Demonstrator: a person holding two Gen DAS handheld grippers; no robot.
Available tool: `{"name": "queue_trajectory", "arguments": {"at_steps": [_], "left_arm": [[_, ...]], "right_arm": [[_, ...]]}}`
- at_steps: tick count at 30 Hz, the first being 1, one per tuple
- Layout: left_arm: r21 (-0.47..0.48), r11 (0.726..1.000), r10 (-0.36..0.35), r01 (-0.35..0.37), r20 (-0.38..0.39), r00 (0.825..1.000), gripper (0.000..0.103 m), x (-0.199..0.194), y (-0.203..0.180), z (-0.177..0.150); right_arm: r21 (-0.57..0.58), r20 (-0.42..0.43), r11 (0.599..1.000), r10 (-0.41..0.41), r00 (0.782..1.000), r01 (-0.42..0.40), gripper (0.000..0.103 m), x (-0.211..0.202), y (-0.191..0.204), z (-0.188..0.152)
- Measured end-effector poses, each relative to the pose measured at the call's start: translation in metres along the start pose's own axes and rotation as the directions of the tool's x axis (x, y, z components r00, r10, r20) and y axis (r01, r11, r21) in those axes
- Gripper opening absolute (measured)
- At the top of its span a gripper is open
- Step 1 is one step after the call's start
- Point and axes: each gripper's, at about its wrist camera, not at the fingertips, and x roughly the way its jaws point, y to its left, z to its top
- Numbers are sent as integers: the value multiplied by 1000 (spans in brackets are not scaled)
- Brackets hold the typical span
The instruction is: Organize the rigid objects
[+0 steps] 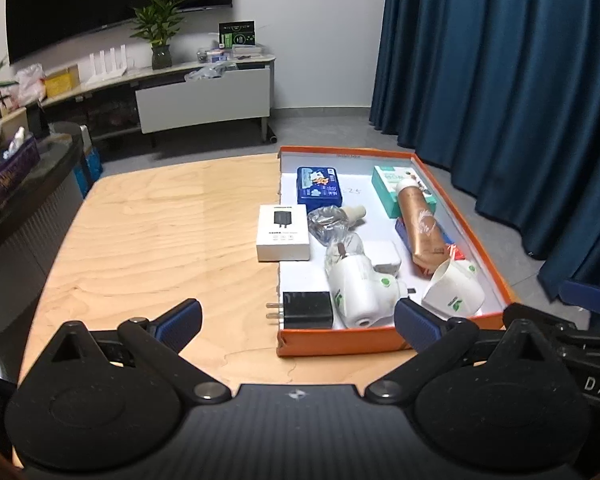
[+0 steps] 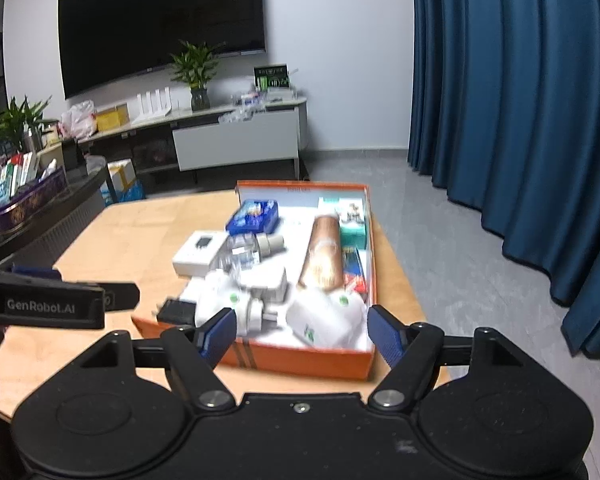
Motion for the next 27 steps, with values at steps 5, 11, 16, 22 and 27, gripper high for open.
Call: {"name": "queue_trajectory", "arguments": {"at_steps": [5, 11, 16, 22, 27], "left_arm": [[5, 1000, 3, -3, -20, 1000, 103, 0, -6, -12], [25, 1000, 11, -10, -30, 999, 103, 1, -14, -16], [33, 999, 21, -20, -50, 999, 103, 5, -17, -17], [37, 999, 25, -23, -52, 998, 103, 5, -18, -18], [34, 999, 23, -21, -56, 998, 103, 6, -18, -18]], "right_arm": [[30, -51, 1000, -7, 999, 8, 86, 5, -7, -8], [38, -67, 999, -20, 998, 23, 86, 6, -11, -12], [39, -70, 999, -23, 997, 26, 87, 8, -11, -11], [34, -75, 999, -23, 997, 25, 87, 9, -10, -12], [33, -76, 999, -23, 997, 25, 87, 9, -9, -11]]}}
